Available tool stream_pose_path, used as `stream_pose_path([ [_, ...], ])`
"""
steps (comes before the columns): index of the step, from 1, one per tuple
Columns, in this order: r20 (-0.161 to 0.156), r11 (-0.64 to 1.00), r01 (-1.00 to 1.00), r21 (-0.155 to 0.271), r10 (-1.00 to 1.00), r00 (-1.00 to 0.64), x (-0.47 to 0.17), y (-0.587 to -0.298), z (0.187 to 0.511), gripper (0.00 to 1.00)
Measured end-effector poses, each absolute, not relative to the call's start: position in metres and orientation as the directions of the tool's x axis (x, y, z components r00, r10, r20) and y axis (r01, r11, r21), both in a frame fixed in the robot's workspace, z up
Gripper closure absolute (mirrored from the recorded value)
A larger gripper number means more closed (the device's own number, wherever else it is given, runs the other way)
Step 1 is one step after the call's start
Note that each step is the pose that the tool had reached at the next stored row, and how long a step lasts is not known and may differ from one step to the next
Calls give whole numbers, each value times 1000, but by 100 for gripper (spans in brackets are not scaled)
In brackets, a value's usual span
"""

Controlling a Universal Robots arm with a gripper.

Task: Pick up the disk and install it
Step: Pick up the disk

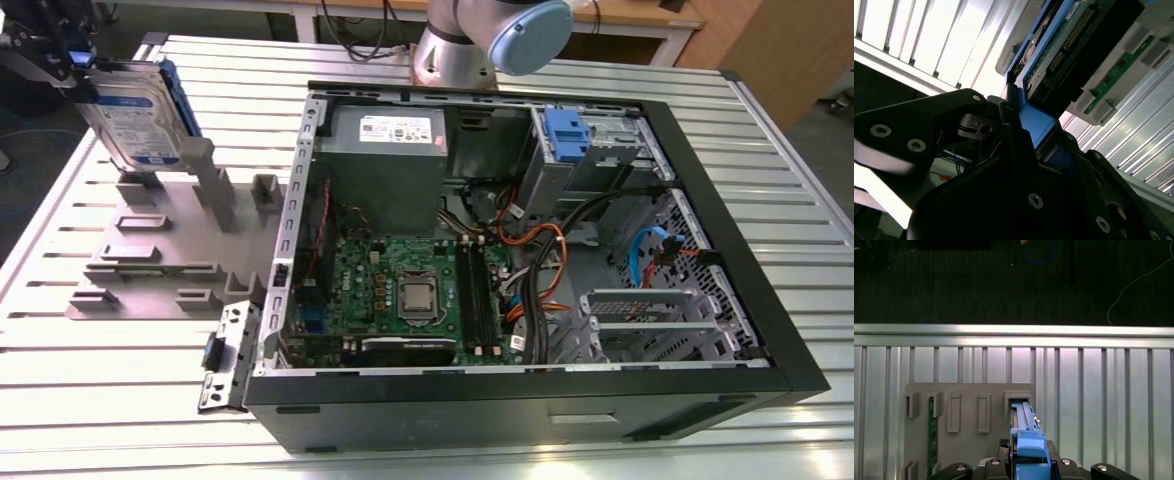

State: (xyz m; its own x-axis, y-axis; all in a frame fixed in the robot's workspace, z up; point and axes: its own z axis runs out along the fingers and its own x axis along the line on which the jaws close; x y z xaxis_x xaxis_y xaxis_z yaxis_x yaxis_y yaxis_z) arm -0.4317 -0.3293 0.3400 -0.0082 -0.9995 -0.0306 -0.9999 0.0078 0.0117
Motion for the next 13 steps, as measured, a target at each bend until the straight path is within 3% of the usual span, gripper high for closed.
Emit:
stream_pose_path([
  [13,-31,8,-1000,12,-999,-8,-432,-329,345,64],
])
